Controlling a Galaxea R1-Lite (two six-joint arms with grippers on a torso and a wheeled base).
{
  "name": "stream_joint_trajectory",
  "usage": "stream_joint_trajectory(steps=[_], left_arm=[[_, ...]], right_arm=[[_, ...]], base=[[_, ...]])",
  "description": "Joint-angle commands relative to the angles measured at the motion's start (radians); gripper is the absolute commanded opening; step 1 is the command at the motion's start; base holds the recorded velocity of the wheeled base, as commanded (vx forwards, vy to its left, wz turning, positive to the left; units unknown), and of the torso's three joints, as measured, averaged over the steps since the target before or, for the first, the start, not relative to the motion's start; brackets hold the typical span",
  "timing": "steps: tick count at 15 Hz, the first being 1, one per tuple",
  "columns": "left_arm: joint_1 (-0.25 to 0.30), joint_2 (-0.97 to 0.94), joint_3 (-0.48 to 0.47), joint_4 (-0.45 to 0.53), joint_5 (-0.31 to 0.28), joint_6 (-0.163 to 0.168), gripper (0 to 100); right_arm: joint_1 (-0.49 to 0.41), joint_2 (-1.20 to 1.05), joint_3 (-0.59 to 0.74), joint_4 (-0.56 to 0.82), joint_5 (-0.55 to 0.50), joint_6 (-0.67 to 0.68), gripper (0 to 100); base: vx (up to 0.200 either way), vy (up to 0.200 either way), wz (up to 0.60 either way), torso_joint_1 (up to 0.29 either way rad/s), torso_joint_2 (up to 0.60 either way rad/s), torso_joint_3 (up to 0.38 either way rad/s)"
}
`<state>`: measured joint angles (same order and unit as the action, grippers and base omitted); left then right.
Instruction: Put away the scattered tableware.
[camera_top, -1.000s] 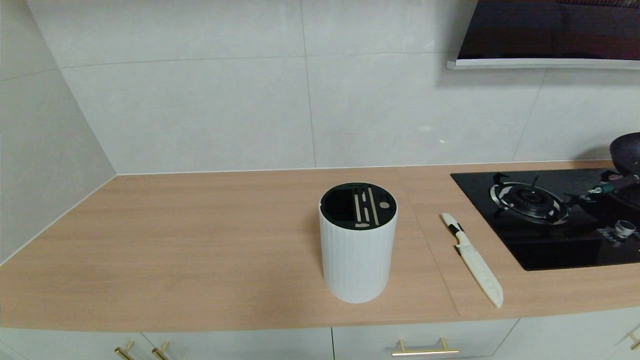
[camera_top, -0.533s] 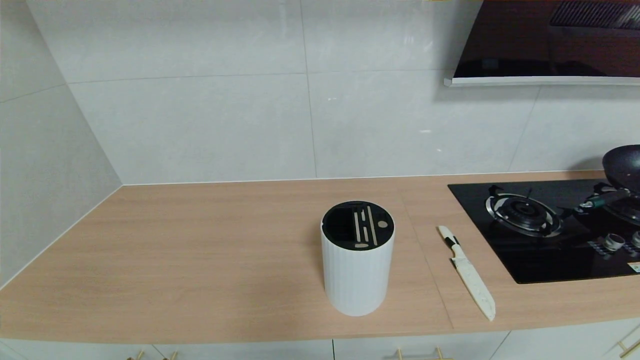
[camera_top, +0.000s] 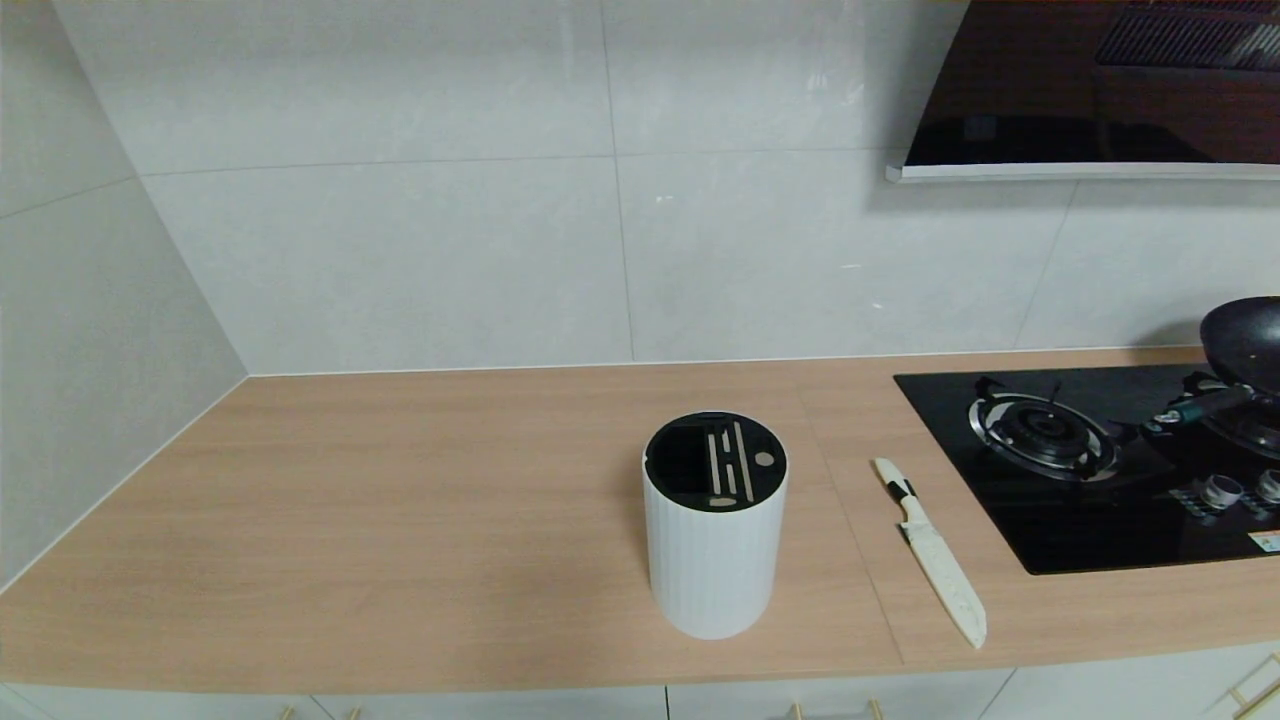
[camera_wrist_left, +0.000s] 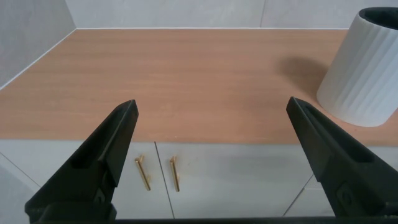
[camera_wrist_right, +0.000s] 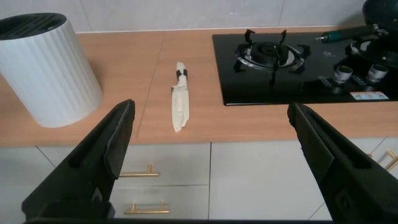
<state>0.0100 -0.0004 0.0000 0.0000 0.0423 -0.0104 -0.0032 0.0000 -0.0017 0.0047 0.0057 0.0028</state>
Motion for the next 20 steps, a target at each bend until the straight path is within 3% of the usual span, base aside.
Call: stream_joint_trajectory(steps=[1, 6, 10, 11, 13, 20], left_arm=[[-0.001, 0.0, 0.0, 0.0, 0.001, 0.0, 100], [0.001, 0.0, 0.0, 0.0, 0.001, 0.0, 100], [0.001, 0.0, 0.0, 0.0, 0.001, 0.0, 100], [0.001, 0.0, 0.0, 0.0, 0.001, 0.0, 100], [0.001, 0.0, 0.0, 0.0, 0.001, 0.0, 100], [0.001, 0.0, 0.0, 0.0, 0.001, -0.002, 100]], right_arm=[[0.0, 0.002, 0.0, 0.0, 0.002, 0.0, 100], [0.0, 0.002, -0.001, 0.0, 0.005, -0.05, 100], [0.0, 0.0, -0.004, -0.002, 0.0, -0.021, 100], [0.0, 0.014, -0.055, -0.002, 0.007, -0.003, 100], [0.045, 0.15, -0.199, 0.005, 0.019, 0.051, 100], [0.072, 0.658, -0.391, -0.011, 0.042, 0.039, 100]], base=[[0.0, 0.0, 0.0, 0.0, 0.0, 0.0], [0.0, 0.0, 0.0, 0.0, 0.0, 0.0], [0.0, 0.0, 0.0, 0.0, 0.0, 0.0], [0.0, 0.0, 0.0, 0.0, 0.0, 0.0], [0.0, 0.0, 0.0, 0.0, 0.0, 0.0], [0.0, 0.0, 0.0, 0.0, 0.0, 0.0]])
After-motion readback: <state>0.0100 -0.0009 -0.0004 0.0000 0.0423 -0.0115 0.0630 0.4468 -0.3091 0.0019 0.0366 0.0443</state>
